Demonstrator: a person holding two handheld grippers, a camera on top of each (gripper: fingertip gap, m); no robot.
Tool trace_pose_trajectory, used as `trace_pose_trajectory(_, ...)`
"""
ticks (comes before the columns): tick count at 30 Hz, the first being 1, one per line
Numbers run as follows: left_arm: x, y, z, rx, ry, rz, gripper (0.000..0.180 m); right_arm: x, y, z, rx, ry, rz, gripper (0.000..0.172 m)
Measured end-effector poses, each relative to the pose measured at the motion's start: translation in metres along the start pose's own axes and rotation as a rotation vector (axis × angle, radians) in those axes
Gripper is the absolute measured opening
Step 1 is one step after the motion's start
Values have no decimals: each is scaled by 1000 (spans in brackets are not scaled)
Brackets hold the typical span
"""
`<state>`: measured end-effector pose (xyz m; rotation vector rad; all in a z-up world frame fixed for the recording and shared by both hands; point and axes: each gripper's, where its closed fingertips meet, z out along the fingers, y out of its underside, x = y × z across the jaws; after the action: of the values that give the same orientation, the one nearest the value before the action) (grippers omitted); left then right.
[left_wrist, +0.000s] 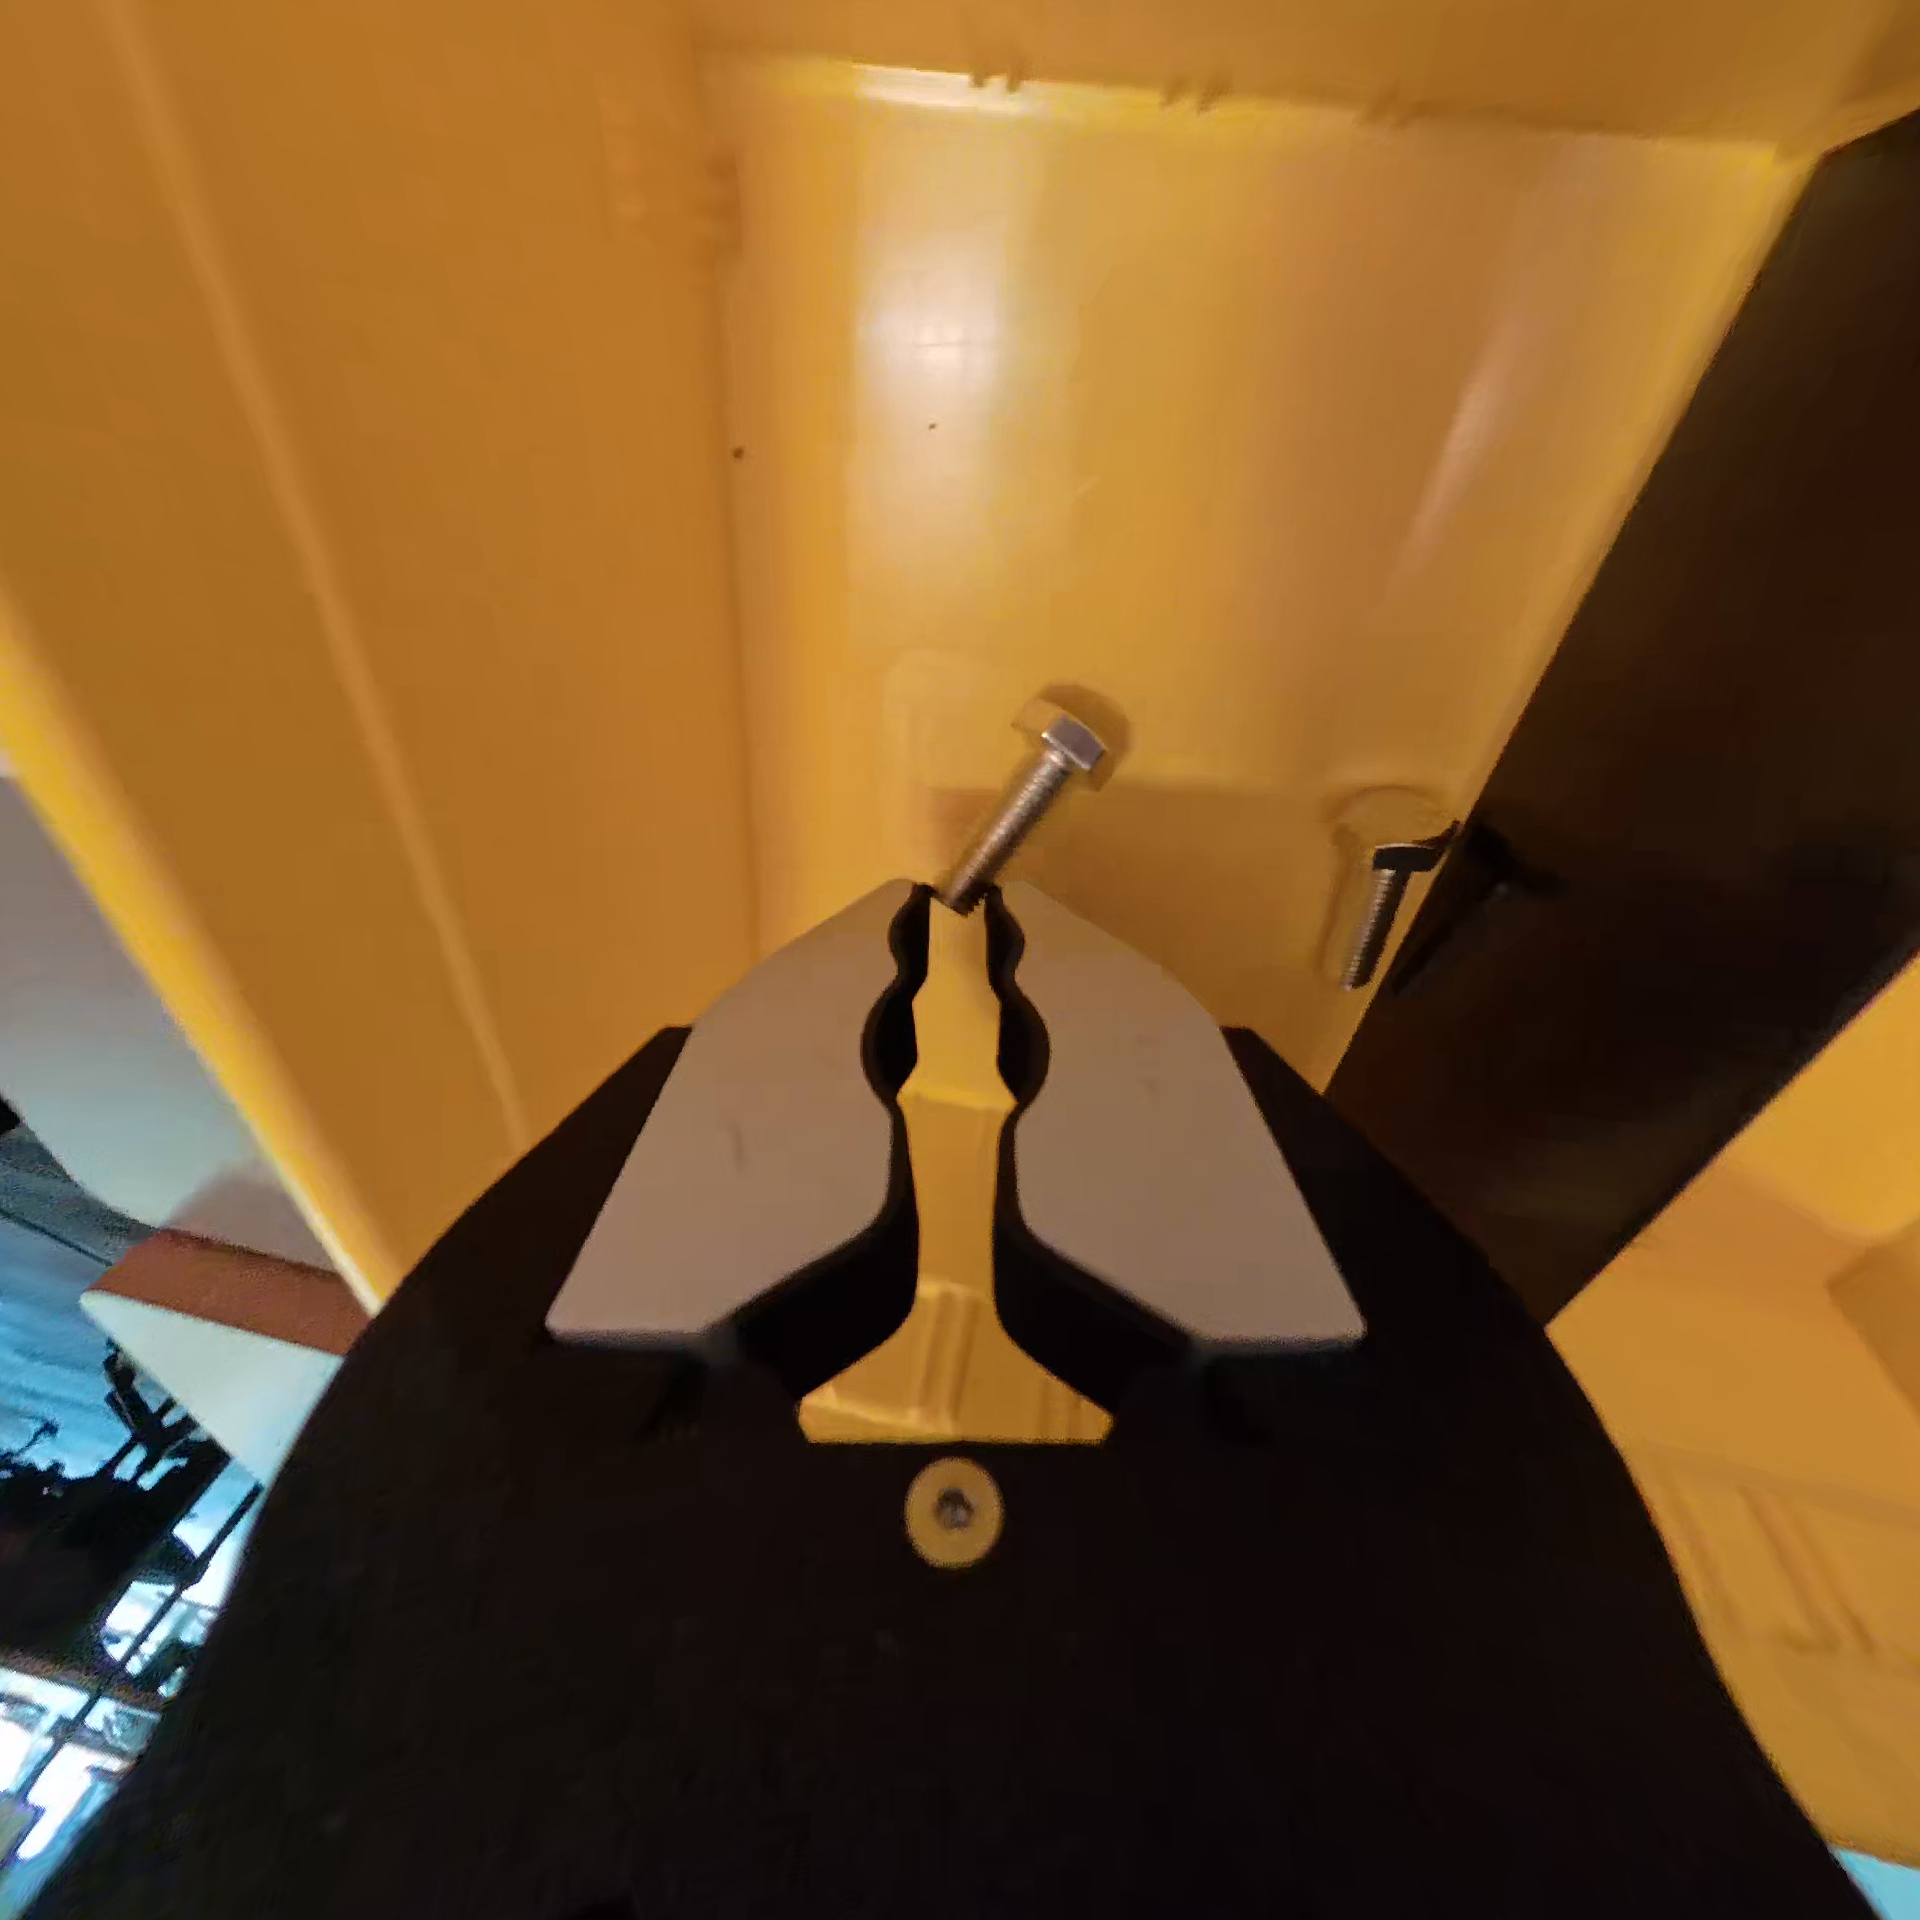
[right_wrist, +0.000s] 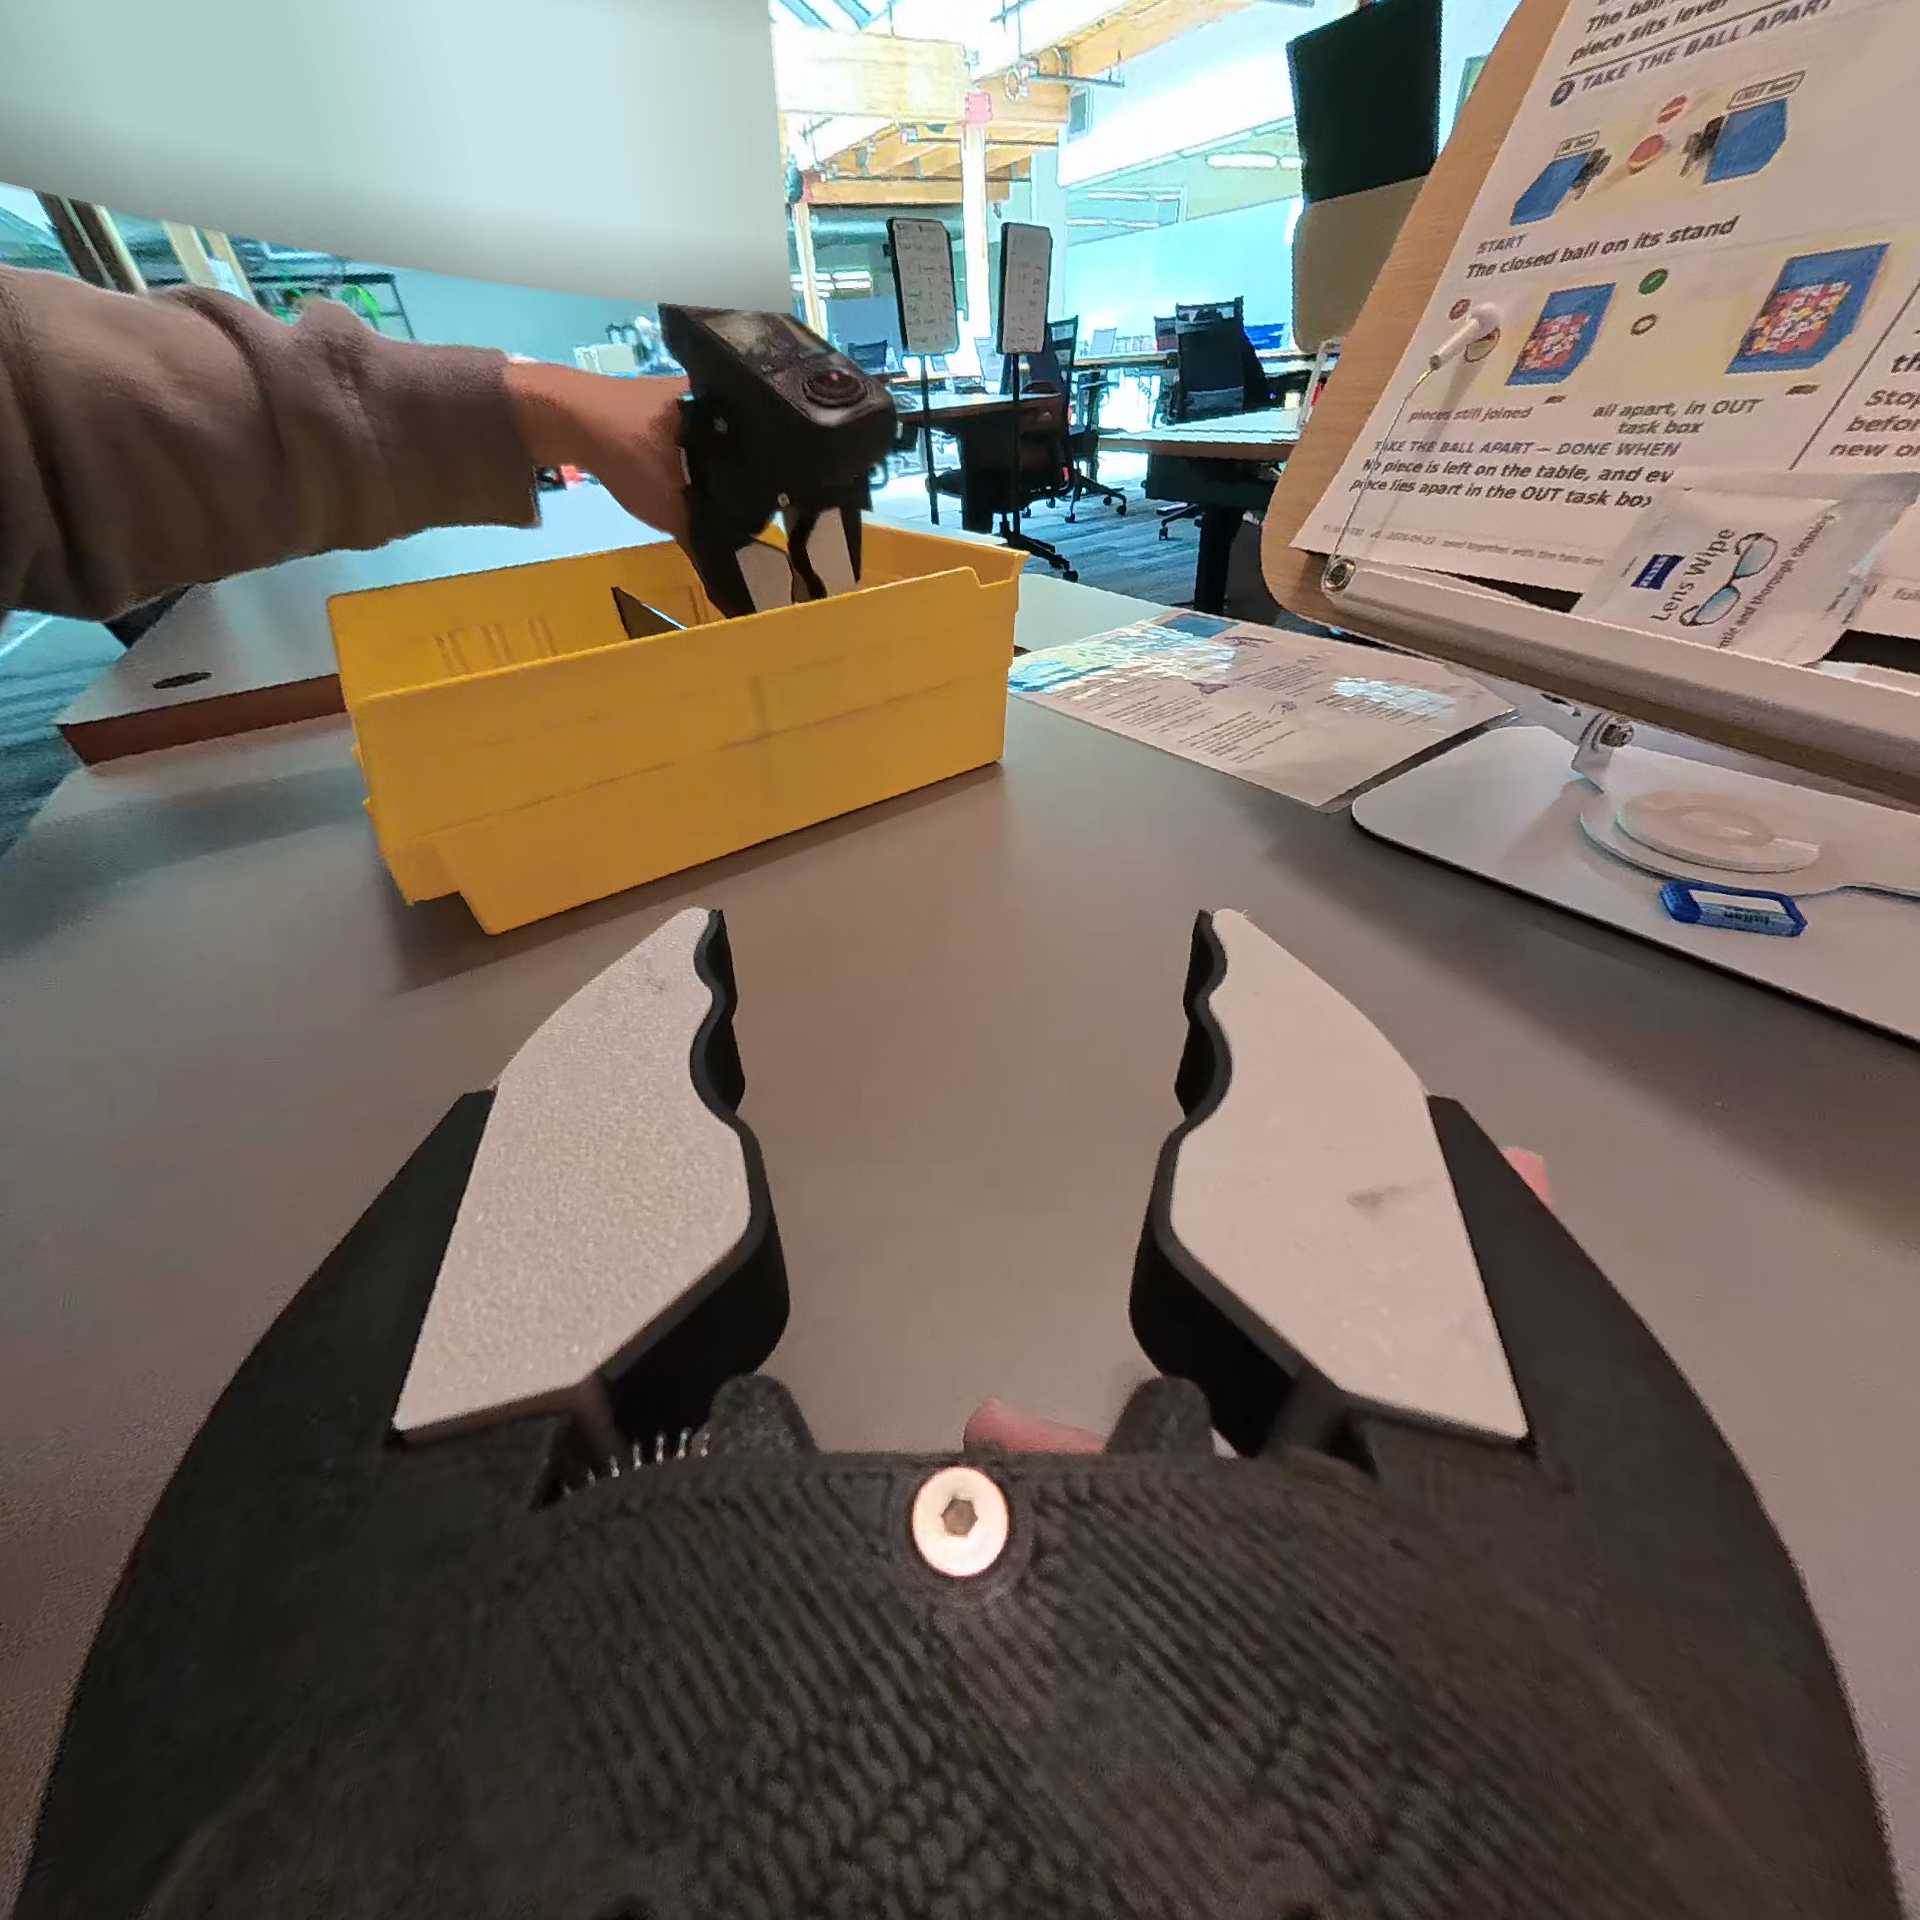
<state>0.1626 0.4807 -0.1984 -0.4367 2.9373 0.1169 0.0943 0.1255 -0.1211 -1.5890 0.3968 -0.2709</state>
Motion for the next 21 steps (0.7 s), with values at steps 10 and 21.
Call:
trace_pose_trajectory(10, -1, -10, -17, -67, -201, 17, 10, -7, 3, 1, -26, 41, -106, 84)
trace_pose_trajectory(21, 8, -39, -76, -41, -422, -18, 9, -8, 6, -4, -61, 80, -110, 80)
